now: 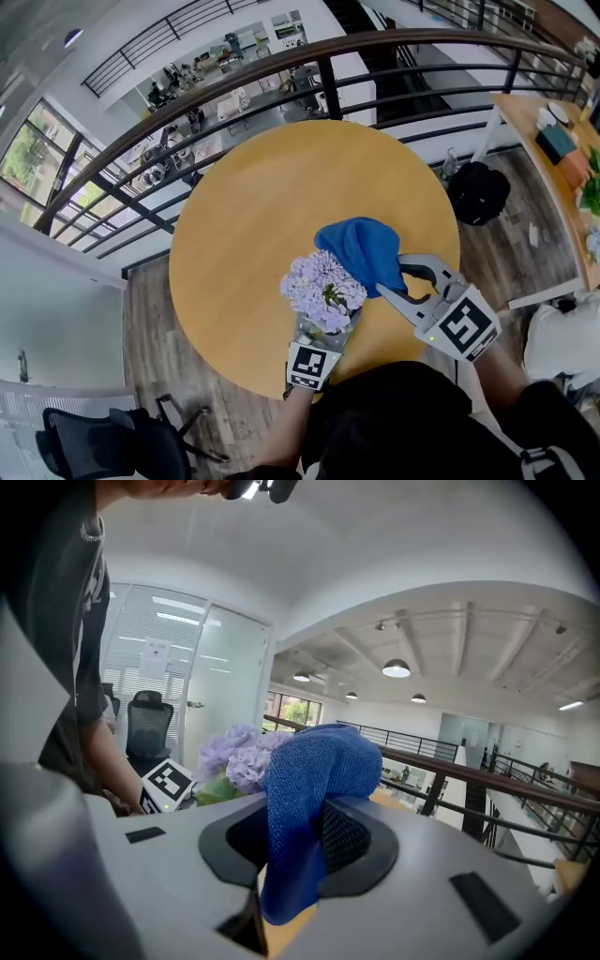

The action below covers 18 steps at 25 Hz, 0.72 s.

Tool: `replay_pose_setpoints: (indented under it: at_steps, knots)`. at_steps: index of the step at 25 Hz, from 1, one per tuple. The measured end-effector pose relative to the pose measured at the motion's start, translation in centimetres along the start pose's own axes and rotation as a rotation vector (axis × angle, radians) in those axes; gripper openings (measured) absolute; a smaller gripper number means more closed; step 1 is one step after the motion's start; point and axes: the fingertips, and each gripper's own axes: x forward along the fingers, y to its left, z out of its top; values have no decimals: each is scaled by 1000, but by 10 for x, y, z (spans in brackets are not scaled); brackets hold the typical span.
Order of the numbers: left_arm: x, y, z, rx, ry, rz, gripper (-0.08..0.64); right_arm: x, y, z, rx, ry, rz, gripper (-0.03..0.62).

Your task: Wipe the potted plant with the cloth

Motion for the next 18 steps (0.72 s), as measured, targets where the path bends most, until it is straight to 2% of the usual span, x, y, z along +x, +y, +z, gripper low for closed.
replay_pose_setpoints:
  at_steps: [5,13,18]
  knots:
    - [4,5,0,-8,-7,1,308,-16,0,-23,38,79,-9,107]
    - [5,3,-1,-4,-10,-17,308,-28,-23,-65,113,186,-115,107]
    - [2,4,1,2,-16,-28,307,-36,-44,-58,114,169,-185,107]
